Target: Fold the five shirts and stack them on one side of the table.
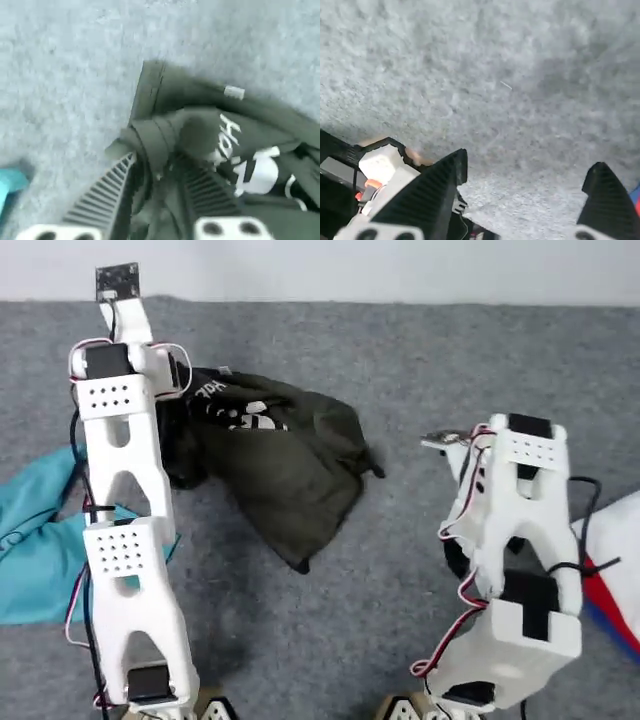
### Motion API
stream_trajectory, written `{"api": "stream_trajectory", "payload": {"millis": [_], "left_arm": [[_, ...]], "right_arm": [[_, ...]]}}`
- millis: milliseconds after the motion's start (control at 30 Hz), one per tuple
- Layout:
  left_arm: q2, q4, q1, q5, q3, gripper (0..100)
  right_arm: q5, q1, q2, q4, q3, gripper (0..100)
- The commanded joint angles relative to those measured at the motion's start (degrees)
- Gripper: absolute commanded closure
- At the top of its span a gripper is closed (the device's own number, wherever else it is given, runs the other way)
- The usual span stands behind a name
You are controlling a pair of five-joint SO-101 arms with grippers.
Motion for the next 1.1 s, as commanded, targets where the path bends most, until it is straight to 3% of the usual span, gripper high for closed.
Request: {"api": "stream_trajectory", "payload": {"millis": [0,233,467,567,767,1067], "left_arm": [[-0.4,5.2,0.2,2.3,-3.3,80],[-0.9,6.7,-4.7,2.1,-3.3,79],[-0.4,6.5,-17.2,2.0,-7.0,79],[-0.9,7.0,-20.9,-1.3,-7.5,80],[-1.5,10.9,-28.8,-6.5,-12.2,80],[-10.5,10.9,-38.4,-9.9,-4.0,80]], "right_arm": [[0.7,-1.8,-4.3,2.1,0.0,63.0],[0.8,-8.4,-11.6,1.9,0.0,63.0],[1.1,-23.6,-14.5,2.2,0.2,63.0],[1.1,-29.6,-13.8,2.0,0.2,62.9],[0.9,-38.4,-7.1,1.0,-4.0,62.9],[0.9,-43.5,15.6,2.1,-25.2,62.9]]}}
